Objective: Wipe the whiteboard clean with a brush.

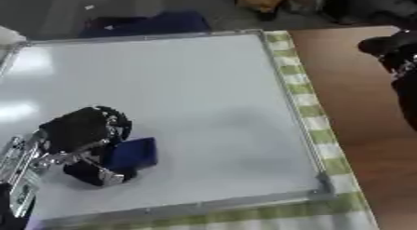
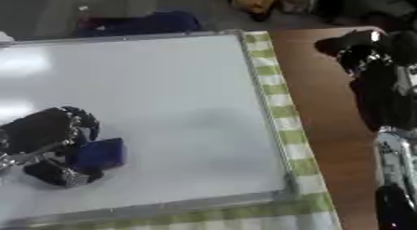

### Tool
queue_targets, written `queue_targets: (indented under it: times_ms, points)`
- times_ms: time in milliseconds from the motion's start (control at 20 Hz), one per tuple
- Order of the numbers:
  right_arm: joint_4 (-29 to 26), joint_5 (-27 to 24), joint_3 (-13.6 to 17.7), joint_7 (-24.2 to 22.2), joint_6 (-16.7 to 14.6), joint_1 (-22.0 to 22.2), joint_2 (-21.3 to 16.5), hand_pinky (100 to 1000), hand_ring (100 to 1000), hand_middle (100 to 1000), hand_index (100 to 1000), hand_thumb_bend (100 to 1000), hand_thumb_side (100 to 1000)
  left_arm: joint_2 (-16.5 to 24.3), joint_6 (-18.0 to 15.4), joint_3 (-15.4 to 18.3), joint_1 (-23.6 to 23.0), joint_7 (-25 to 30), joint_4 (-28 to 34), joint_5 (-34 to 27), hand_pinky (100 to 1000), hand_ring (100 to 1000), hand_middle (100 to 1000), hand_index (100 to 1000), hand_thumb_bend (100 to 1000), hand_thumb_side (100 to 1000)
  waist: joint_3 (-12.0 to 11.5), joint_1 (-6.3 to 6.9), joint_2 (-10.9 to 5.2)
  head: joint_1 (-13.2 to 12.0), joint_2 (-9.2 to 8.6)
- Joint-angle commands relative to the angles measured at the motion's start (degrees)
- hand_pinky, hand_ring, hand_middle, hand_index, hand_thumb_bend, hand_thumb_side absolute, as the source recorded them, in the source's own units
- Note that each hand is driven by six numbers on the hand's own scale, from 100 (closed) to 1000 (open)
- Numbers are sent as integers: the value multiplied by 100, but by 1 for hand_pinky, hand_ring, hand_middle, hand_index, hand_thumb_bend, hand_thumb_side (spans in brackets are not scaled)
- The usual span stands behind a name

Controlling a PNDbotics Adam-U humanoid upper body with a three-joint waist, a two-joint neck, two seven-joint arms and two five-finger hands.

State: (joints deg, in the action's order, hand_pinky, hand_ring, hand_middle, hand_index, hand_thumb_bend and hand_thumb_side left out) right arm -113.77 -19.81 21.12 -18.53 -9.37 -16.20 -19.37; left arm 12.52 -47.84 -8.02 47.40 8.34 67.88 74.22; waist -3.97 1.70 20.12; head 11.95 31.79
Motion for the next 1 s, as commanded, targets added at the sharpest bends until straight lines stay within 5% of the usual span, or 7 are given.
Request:
queue_targets:
  times_ms: [50, 1000]
  points:
    - [-82, 3, 20, -25, -8, -61, -77, 831, 724, 532, 634, 442, 828, 32, 9, 22, 53, -63, -113, 197, 628, 652, 478, 100, 380, 589, 14, -15, -82, 11, -60]
    - [-82, 21, 18, -34, 0, -55, -64, 833, 725, 531, 634, 442, 831, 16, -61, 22, 82, 90, -207, 53, 607, 598, 433, 100, 315, 521, 27, -16, -84, 15, -87]
